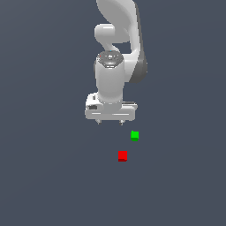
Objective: Stack the red cube on top of the green cube.
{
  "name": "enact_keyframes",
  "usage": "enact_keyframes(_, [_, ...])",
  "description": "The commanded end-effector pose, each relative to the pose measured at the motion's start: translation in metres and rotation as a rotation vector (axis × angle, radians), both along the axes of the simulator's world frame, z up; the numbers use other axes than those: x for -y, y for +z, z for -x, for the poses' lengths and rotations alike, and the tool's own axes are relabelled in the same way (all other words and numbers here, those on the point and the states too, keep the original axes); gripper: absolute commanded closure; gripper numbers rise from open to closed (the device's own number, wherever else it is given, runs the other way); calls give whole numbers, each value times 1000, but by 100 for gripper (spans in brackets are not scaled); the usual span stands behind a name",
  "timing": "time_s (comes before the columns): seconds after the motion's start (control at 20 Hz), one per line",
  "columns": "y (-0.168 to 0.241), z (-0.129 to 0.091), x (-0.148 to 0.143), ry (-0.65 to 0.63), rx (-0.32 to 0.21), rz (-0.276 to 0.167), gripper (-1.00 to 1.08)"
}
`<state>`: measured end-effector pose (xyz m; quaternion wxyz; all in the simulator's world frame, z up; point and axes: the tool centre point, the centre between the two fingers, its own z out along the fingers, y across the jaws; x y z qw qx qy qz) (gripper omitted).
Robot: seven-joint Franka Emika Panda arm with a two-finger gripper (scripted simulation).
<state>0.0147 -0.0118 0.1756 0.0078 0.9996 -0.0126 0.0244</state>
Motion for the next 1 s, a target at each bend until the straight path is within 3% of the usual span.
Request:
enact_keyframes(0.0, [0, 0, 0, 0, 0, 0, -92])
enact_keyframes(0.45, [-13, -12, -7, -3, -6, -2, -92])
enact_keyframes(0.95, [-52, -48, -30, -11, -24, -9, -92])
